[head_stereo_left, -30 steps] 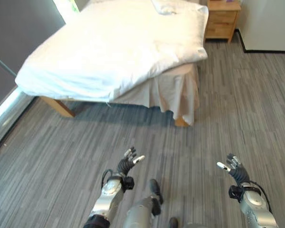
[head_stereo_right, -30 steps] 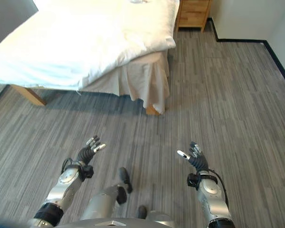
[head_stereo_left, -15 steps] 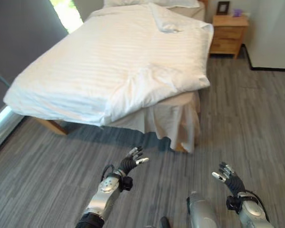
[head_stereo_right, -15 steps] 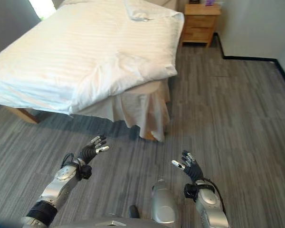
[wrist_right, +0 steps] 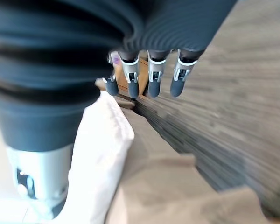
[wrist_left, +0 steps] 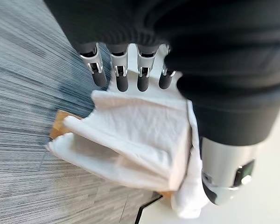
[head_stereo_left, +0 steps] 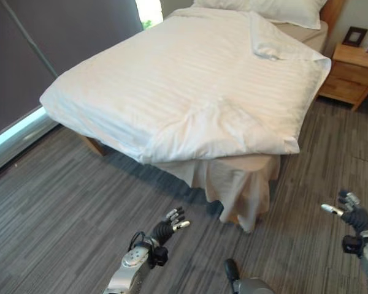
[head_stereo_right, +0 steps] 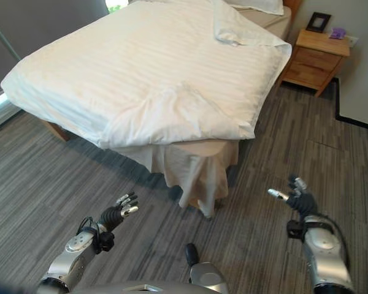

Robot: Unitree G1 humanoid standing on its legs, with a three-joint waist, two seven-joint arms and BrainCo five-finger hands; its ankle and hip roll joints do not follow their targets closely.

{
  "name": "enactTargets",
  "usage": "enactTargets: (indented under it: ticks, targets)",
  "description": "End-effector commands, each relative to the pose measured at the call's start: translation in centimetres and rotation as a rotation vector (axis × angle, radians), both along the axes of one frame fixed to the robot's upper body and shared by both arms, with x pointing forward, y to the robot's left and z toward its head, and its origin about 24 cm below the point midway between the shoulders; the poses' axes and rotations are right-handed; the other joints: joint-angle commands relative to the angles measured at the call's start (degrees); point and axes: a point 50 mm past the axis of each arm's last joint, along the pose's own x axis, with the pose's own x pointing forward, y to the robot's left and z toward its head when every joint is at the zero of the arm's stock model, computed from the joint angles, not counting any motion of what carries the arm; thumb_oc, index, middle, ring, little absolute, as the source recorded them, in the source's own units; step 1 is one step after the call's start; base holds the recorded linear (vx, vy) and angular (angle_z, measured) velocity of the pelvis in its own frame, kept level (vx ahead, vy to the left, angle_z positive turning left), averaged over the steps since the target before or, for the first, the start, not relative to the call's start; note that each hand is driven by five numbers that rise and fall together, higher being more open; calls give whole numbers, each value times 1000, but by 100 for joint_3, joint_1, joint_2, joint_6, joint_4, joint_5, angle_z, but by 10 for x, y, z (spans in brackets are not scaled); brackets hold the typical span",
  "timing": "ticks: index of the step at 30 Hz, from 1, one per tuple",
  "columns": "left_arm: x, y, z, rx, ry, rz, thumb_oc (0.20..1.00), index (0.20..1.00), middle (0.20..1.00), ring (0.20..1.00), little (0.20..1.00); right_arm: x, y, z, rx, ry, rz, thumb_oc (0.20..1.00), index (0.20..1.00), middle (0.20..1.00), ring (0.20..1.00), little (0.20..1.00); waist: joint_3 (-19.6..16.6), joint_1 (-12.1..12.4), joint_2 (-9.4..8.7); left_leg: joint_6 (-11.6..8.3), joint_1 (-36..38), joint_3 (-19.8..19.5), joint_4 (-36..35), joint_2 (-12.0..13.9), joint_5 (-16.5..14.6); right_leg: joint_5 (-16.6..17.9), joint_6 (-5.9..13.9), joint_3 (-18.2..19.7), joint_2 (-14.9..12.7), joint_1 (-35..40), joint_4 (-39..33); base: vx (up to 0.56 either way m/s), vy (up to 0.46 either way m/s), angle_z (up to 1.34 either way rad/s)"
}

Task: Making the bed.

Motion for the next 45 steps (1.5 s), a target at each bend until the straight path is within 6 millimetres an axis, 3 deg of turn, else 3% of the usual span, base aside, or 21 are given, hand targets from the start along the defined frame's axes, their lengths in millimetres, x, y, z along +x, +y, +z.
enactTargets:
  ticks: [1,5,8,13,14,15,16,17,19,20,21,23,28,30,31,32,33,34,37,42,45]
  targets:
    - [10,16,9,-6,-46,59,1000,1000,1000,1000,1000,3,-8,16,-103,-40,8,1000,1000,1000,1000,1000,38,113,-245,126,-311,-198,-7,-500,376,-827,388,239,-430,481,539,40,-13,8]
    - [6,17,5,-9,-28,73,1000,1000,1000,1000,1000,12,-21,36,-197,-51,6,1000,1000,1000,1000,1000,29,177,-257,122,-277,-281,-7,-497,352,-835,381,189,-427,583,470,49,-14,8]
    - [5,15,5,-8,-25,47,1000,1000,1000,1000,1000,38,-44,83,-361,-79,2,1000,1000,1000,1000,1000,62,343,-316,101,-300,-358,-7,-481,369,-825,379,125,-427,608,427,14,-5,-1]
    - [6,12,6,-13,-26,39,1000,1000,1000,1000,1000,46,-49,93,-386,-81,-9,1000,1000,1000,1000,1000,91,357,-327,90,-324,-374,-7,-473,382,-817,379,105,-427,597,415,-32,-3,12]
    - [4,-1,4,-43,-12,-23,1000,1000,1000,1000,1000,81,-66,154,-545,-80,-42,1000,1000,1000,1000,1000,269,633,-444,32,-592,-519,-7,-442,508,-778,368,-51,-413,408,437,-160,-11,3]
    - [3,-2,4,-40,-8,-30,1000,1000,1000,1000,1000,88,-67,172,-595,-77,-49,1000,1000,1000,1000,1000,297,659,-466,18,-669,-554,-7,-436,542,-763,366,-97,-418,350,439,-160,-11,-9]
    - [3,-2,4,-43,-9,-25,1000,1000,1000,1000,1000,90,-66,174,-598,-80,-44,1000,1000,1000,1000,1000,296,627,-453,17,-677,-556,-7,-436,543,-764,366,-99,-418,342,441,-58,-8,-1]
    - [1,-3,3,-45,2,-40,1000,1000,1000,1000,1000,97,-68,203,-670,-100,-73,1000,1000,1000,1000,1000,345,709,-486,-6,-781,-614,-7,-434,592,-745,356,-166,-407,266,442,-46,-14,41]
    - [-3,-5,0,-44,20,-53,1000,1000,1000,1000,1000,102,-67,231,-734,-117,-91,1000,1000,1000,1000,1000,396,763,-495,-23,-888,-678,-7,-435,636,-738,345,-218,-404,183,454,-39,-12,50]
    - [-3,-5,0,-48,19,-50,1000,1000,1000,1000,1000,104,-66,233,-737,-119,-88,1000,1000,1000,1000,1000,394,740,-480,-23,-894,-680,-7,-434,637,-740,345,-220,-403,176,457,-10,-7,11]
    - [-4,-8,-2,-46,31,-62,1000,1000,1000,1000,1000,108,-63,252,-771,-143,-106,1000,1000,1000,1000,1000,431,793,-496,-40,-964,-723,-7,-430,680,-739,332,-277,-397,109,495,-1,-5,13]
    - [-4,-12,-1,-64,23,-56,1000,1000,1000,1000,1000,115,-52,269,-778,-207,-95,1000,1000,1000,1000,1000,467,794,-480,-45,-1004,-739,-7,-433,688,-743,326,-296,-387,72,516,9,3,16]
    - [1,-16,1,-93,6,-4,1000,1000,1000,1000,1000,126,-13,259,-644,-395,55,1000,1000,1000,1000,1000,457,719,-456,-20,-915,-706,-7,-430,623,-782,318,-280,-375,189,459,46,13,8]
    - [4,-16,2,-92,-7,23,1000,1000,1000,1000,1000,119,-3,224,-480,-467,97,1000,1000,1000,1000,1000,441,648,-440,5,-844,-695,-7,-432,574,-813,316,-265,-383,271,443,45,22,-8]
    - [4,-15,2,-90,-7,21,1000,1000,1000,1000,1000,118,-4,224,-478,-465,94,1000,1000,1000,1000,1000,440,665,-449,5,-842,-694,-7,-433,574,-813,316,-264,-383,274,442,54,28,5]
    - [7,-14,4,-89,-19,48,1000,1000,1000,1000,1000,108,2,198,-412,-473,124,1000,1000,1000,1000,1000,422,548,-405,26,-784,-663,-7,-426,530,-841,315,-233,-391,319,428,37,16,-2]
    - [6,-13,3,-84,-16,41,1000,1000,1000,1000,1000,105,0,195,-409,-469,116,1000,1000,1000,1000,1000,417,589,-427,26,-776,-666,-7,-427,528,-842,314,-237,-392,330,424,70,33,-1]
    - [10,-8,6,-67,-33,55,1000,1000,1000,1000,1000,91,-7,171,-369,-438,80,1000,1000,1000,1000,1000,383,497,-381,40,-727,-636,-7,-428,484,-854,317,-218,-406,377,386,53,24,-12]
    - [15,2,11,-28,-58,75,1000,1000,1000,1000,1000,69,-13,143,-362,-372,49,1000,1000,1000,1000,1000,353,382,-328,48,-660,-563,-7,-456,471,-820,338,-146,-433,413,355,35,32,-8]
    - [21,5,13,-7,-74,87,1000,1000,1000,1000,1000,54,-19,125,-327,-340,13,1000,1000,1000,1000,1000,302,278,-227,68,-536,-468,-7,-491,354,-899,360,-66,-466,486,380,26,24,-24]
    - [25,4,16,6,-90,80,1000,1000,1000,1000,1000,59,-15,128,-321,-355,31,1000,1000,1000,1000,1000,328,251,-171,63,-533,-410,-7,-498,351,-916,354,-53,-467,440,454,-21,-7,-8]
